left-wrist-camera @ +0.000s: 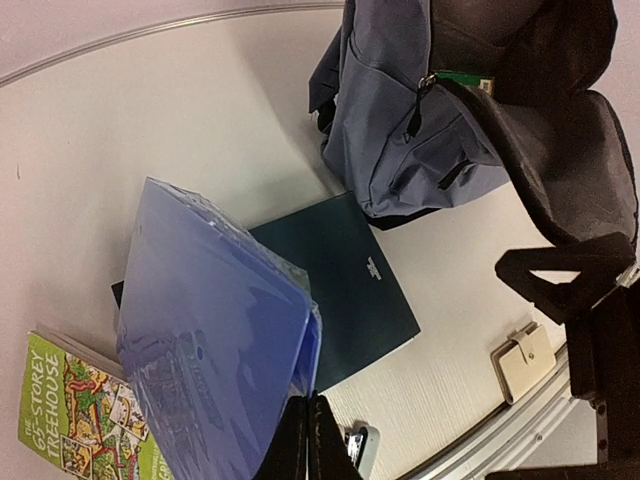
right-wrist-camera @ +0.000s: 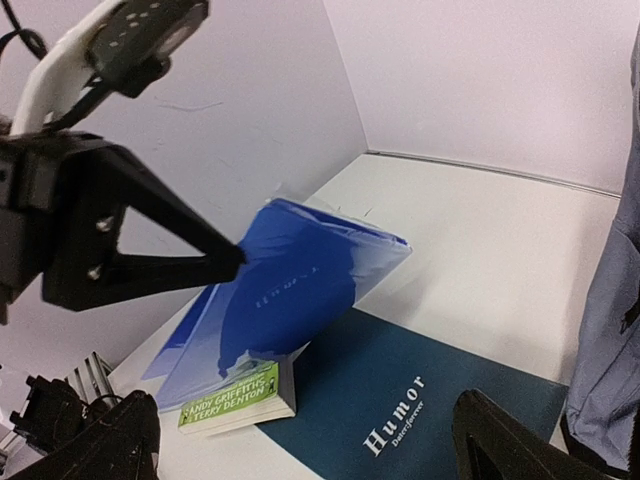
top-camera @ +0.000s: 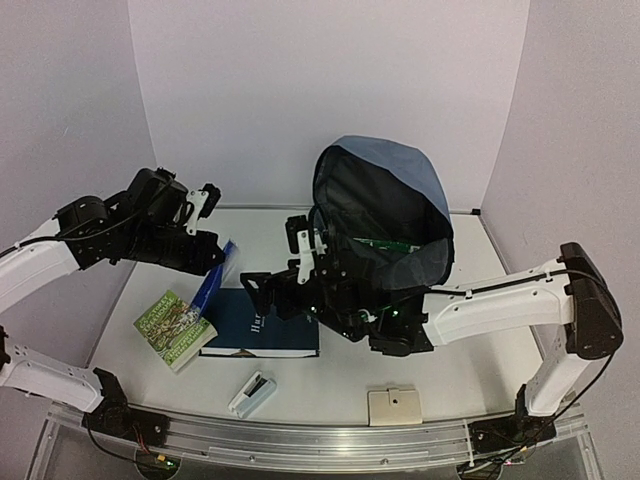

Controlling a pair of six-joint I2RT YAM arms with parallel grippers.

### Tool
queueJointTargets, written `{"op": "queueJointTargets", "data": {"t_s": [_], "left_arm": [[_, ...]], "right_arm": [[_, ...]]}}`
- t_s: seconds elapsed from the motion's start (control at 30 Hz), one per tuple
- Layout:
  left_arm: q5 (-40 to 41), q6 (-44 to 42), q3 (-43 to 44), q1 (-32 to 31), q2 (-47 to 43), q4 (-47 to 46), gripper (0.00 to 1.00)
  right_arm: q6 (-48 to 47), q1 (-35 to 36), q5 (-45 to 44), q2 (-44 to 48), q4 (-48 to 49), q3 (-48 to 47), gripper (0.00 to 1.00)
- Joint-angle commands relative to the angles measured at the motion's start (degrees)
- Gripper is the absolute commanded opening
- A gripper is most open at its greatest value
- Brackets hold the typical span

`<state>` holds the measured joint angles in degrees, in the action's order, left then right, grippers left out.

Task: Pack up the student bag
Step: Pick up the files from the center of the board.

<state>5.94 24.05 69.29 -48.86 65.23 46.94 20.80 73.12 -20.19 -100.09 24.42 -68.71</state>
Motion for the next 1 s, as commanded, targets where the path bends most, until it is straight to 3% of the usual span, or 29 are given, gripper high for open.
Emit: {"op": "queueJointTargets", "data": {"t_s": [0.0, 0.23, 0.7, 0.83, 0.97], "left_arm": [[-0.28, 1.79, 3.34, -0.27, -0.79, -1.07, 0.0], [-0.01, 5.54, 3.6, -0.27, 1.37, -2.79, 0.0], [-1.95, 10.77, 0.28, -0.27, 3.68, -8.27, 0.0], [-2.44, 11.87, -0.91, -0.27, 3.78, -10.07, 0.0], [-1.87, 12.31, -1.12, -0.3, 3.85, -9.93, 0.0]], "right_arm": [[0.43, -0.43, 0.5, -2.06, 2.6, -3.49, 0.98], [7.86, 3.68, -5.08, -9.69, 1.44, -11.91, 0.98], [17.28, 3.72, -12.09, -21.52, -5.99, -25.12, 0.93], [18.5, 3.7, -13.67, -23.86, -8.28, -27.4, 0.83], [19.93, 3.7, -14.43, -23.34, -8.75, -26.31, 0.56]]}}
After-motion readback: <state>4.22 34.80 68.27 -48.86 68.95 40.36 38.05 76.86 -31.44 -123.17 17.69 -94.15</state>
